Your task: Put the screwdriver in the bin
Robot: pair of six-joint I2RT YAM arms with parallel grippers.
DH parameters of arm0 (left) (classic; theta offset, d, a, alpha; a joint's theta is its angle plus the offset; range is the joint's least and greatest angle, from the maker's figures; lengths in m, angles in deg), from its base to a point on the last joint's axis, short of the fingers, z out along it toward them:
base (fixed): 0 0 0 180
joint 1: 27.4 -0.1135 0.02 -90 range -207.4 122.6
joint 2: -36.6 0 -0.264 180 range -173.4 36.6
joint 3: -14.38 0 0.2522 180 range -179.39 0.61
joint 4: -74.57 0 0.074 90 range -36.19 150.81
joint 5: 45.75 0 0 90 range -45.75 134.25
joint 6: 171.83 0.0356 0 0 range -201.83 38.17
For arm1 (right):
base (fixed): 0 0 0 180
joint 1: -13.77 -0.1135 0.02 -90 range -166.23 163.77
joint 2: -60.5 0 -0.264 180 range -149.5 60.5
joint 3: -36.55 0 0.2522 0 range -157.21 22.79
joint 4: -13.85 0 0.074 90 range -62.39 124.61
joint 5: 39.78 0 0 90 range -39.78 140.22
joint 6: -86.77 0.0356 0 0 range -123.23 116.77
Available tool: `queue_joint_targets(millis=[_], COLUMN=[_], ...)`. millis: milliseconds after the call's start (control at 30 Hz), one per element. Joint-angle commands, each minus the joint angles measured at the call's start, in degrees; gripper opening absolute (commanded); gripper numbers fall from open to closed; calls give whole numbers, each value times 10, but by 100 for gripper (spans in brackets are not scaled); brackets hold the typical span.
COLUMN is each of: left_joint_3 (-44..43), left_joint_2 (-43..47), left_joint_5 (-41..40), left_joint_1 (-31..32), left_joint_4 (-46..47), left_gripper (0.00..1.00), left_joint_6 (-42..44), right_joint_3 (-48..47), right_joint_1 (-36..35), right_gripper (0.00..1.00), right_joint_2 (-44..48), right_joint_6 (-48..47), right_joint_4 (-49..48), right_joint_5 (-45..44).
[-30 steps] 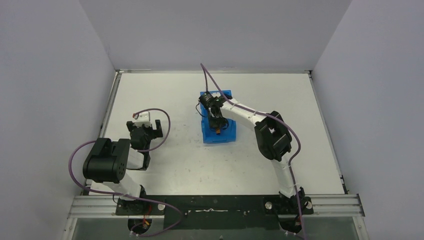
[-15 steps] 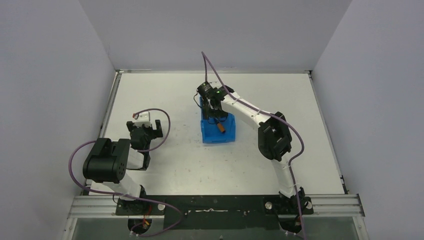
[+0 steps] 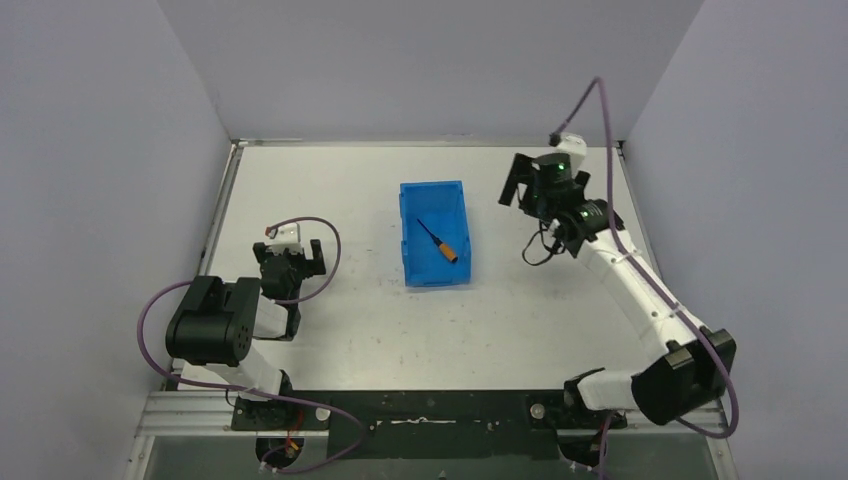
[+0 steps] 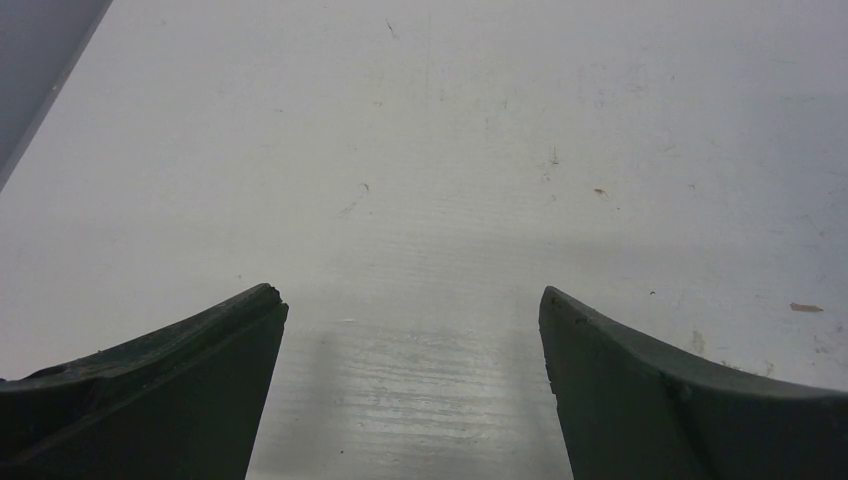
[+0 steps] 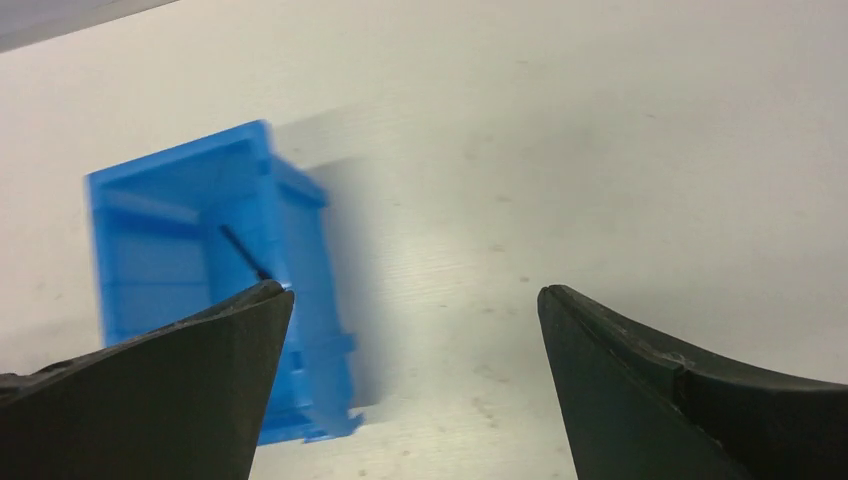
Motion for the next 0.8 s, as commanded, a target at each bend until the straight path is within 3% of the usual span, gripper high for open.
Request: queue_joint_targets(millis=[0, 100, 300, 467, 767], left_joint_3=[-10, -10, -10, -9, -9], left_joint_2=[1, 0, 1, 1, 2], left_joint_5=[-1, -1, -1, 1, 1], left_joint_1=[-2, -2, -2, -1, -1], left_joint_4=[33, 33, 32, 34, 33], left_gripper=[97, 97, 97, 97, 97], left_joint_6=[-3, -3, -3, -3, -2], right_joint_3=[206, 358, 569, 633, 649], right_joint_1=[82, 146, 160, 163, 164], right_gripper=[100, 100, 100, 100, 100], right_joint_2=[119, 210, 319, 352, 349], right_joint_6=[-31, -54, -140, -154, -135], right_joint_4=[-192, -318, -512, -558, -576], right_joint_5=[-21, 22, 31, 26, 32])
